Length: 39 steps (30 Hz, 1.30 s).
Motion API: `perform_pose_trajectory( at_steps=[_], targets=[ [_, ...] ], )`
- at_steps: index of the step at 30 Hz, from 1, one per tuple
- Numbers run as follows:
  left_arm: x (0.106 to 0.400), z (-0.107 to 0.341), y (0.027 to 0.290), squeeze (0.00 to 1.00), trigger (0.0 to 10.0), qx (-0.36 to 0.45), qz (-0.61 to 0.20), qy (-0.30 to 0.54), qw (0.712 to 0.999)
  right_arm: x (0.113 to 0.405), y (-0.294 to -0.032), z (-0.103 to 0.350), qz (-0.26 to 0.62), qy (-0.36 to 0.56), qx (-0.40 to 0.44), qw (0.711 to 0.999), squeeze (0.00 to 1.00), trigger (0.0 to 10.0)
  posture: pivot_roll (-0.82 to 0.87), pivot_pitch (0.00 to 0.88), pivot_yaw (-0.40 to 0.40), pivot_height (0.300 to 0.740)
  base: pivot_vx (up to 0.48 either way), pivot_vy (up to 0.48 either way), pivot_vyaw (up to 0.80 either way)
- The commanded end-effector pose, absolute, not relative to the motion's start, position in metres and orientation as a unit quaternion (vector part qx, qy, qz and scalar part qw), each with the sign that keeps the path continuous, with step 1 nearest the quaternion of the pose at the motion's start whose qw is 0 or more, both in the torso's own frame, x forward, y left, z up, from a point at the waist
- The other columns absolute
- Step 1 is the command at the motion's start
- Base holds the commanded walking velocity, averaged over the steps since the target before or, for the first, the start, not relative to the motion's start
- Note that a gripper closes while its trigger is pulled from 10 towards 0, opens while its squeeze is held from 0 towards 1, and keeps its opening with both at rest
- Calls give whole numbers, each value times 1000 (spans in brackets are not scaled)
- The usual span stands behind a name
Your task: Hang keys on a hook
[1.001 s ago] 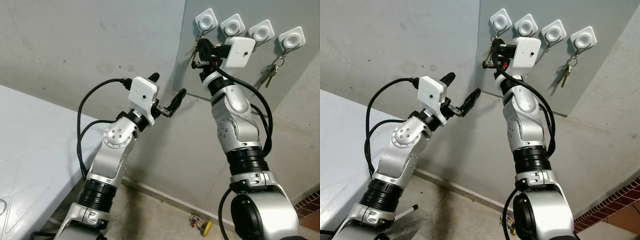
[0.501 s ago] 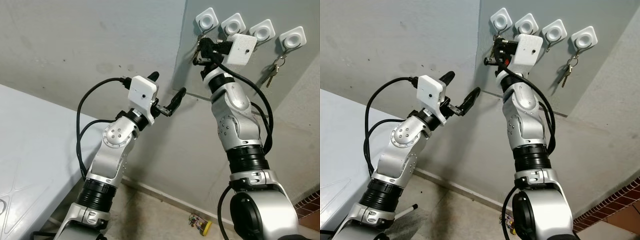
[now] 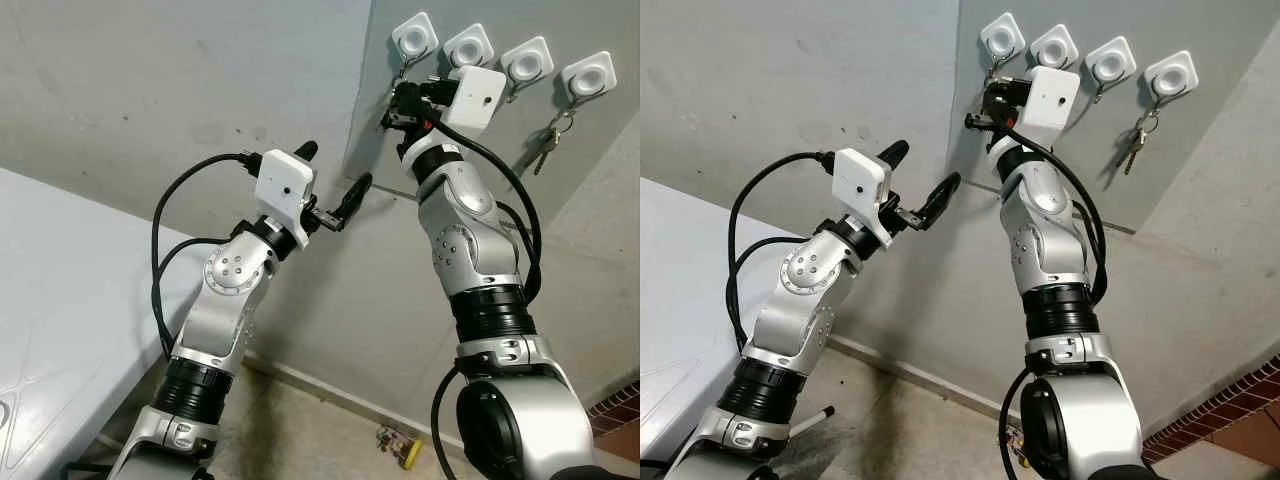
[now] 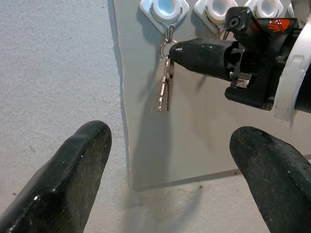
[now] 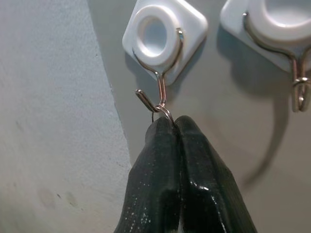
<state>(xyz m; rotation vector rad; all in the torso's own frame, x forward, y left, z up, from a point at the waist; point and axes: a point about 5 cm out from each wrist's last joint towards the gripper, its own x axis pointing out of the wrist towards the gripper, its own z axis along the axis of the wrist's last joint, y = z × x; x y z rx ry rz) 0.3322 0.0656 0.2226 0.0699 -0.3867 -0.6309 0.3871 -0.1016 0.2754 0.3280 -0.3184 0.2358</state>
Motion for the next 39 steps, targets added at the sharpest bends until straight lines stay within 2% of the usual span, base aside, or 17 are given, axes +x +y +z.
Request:
perform_pose_trajectory(
  at_steps=[1,14,25,30,36,39],
  targets=[
    [331,225,66,0,10000,30,-306,-191,932,385,-103,288,120,-178,174,961,1000,10000,21,45,-76,711,0,0,0],
    [331,218,68,0,10000,38,-297,-185,936,368,-105,253,165,-172,164,957,1000,10000,24,24,-80,711,0,0,0],
    [333,201,73,0,10000,41,-275,-163,947,352,-119,223,139,-159,146,966,1000,10000,9,9,-71,711,0,0,0],
    [335,179,76,0,10000,48,-260,-129,956,341,-124,197,132,-142,139,971,1000,10000,5,6,-68,711,0,0,0],
    [336,151,77,0,10000,59,-249,-88,963,333,-133,160,107,-98,89,985,1000,10000,-3,1,-64,711,0,0,0],
    [334,119,80,0,10000,56,-238,-41,969,321,-142,113,94,-43,56,993,1000,10000,-14,0,-56,711,0,0,0]
  ],
)
